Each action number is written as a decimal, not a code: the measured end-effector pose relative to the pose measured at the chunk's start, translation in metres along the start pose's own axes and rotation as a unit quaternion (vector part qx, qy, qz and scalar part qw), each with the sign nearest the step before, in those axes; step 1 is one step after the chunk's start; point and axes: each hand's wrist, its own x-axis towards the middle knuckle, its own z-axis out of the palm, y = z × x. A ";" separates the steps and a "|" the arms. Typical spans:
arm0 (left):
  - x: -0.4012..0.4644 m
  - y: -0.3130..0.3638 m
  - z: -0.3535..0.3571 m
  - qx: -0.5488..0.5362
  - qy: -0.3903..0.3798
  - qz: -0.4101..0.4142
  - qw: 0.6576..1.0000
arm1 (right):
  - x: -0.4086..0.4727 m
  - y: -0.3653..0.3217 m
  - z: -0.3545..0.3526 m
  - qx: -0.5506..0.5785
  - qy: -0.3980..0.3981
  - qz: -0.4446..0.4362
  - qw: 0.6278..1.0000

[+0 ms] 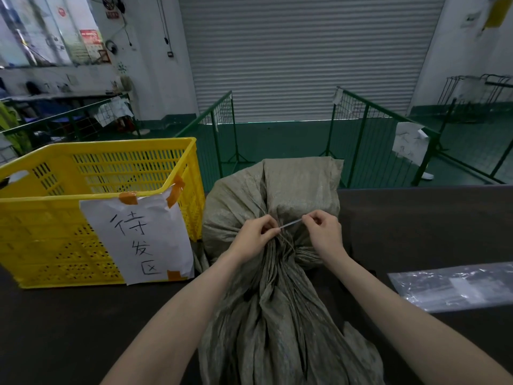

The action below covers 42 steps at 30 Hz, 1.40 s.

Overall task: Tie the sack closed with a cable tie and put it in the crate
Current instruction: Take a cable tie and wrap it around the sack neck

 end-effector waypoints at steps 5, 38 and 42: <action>-0.008 -0.003 -0.001 0.005 -0.002 -0.016 1.000 | 0.005 -0.002 -0.004 0.011 0.007 0.005 1.000; -0.028 -0.003 0.014 0.048 0.071 -0.012 0.996 | -0.006 -0.009 0.020 -0.137 -0.066 -0.020 0.988; -0.033 -0.009 0.017 0.050 0.079 -0.045 0.995 | 0.003 -0.012 0.005 -0.118 -0.043 -0.041 0.991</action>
